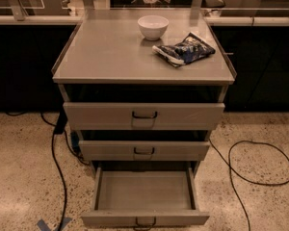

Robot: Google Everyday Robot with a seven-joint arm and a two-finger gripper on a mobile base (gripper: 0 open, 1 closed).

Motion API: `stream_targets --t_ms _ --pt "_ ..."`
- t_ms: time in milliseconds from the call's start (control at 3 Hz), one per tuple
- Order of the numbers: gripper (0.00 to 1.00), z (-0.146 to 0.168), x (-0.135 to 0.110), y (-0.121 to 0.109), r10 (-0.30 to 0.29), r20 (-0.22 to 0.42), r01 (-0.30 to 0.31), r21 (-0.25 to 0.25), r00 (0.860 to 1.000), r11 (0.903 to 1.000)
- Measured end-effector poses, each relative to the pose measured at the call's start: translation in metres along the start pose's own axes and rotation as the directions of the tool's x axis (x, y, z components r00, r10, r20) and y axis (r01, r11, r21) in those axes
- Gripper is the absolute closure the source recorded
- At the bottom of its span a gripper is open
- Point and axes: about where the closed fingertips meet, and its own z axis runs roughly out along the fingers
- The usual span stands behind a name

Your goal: Close bottom drawer

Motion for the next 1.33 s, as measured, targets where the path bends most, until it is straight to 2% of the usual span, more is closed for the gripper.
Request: stream_targets --t_ms 333,667,1000,1333 --pt "0.00 0.023 0.013 -0.002 0.066 0.034 -0.064 -0.039 0.997 0.9972" --pt "0.00 0.046 0.020 -0.004 0.160 0.101 -0.147 -0.127 0.982 0.9810" --pt "0.00 0.049 0.018 -0.002 0.166 0.110 -0.150 -0.145 0.980 0.9781" --pt "0.00 0.045 0.007 0.001 0.145 0.109 -0.129 -0.139 0.983 0.9819"
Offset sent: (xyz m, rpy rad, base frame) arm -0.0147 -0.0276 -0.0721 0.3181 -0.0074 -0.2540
